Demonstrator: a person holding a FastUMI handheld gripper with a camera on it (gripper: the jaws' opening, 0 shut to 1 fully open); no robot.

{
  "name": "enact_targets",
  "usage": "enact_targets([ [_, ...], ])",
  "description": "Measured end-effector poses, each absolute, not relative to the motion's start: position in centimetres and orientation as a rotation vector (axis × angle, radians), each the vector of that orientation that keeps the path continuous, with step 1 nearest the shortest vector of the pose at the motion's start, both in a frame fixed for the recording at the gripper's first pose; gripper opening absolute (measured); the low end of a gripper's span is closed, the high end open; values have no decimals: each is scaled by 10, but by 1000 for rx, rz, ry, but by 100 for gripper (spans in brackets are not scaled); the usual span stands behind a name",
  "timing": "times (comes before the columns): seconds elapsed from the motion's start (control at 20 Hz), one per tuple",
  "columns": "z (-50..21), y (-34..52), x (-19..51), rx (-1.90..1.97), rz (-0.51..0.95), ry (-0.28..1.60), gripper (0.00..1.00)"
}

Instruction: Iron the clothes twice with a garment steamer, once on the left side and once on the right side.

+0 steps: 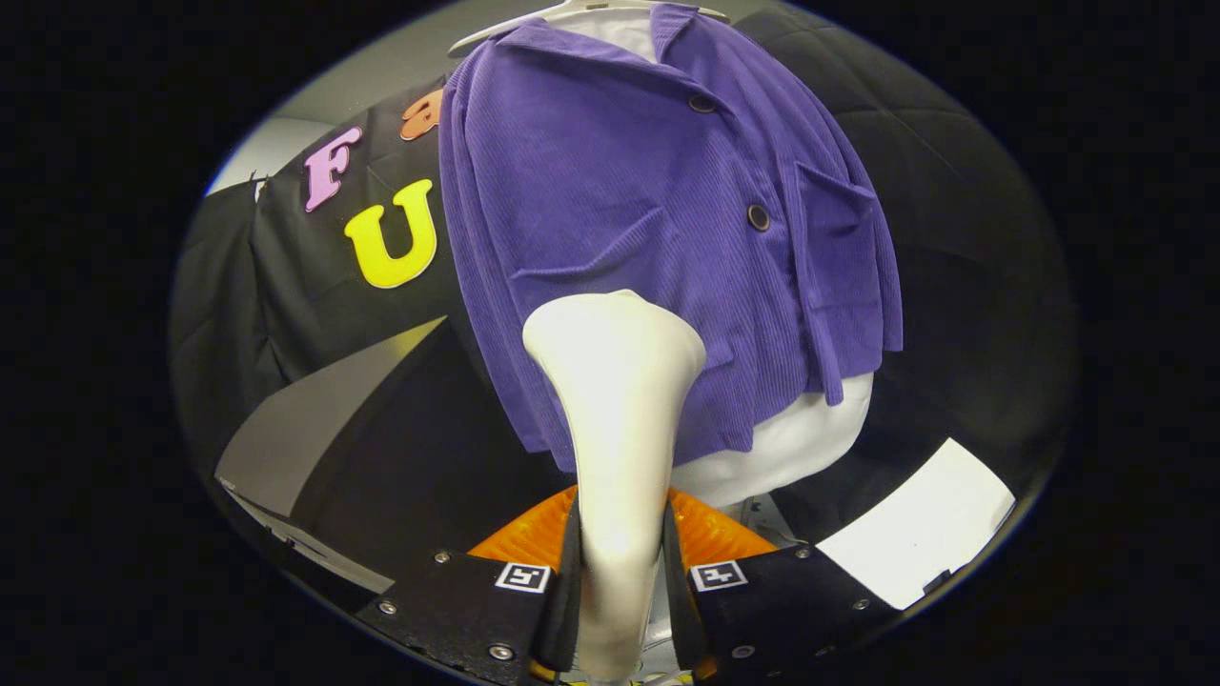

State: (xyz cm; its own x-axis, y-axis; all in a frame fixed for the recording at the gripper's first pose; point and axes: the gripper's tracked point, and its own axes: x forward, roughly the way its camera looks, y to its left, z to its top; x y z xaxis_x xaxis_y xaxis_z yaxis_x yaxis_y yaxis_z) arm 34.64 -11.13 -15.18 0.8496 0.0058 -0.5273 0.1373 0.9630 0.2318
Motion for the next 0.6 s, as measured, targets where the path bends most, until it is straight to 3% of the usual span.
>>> enact_targets([
  [0.4, -215, -105, 320, 276, -89, 665, 39],
  [0.6, -212, -97, 306, 274, -77, 640, 39],
])
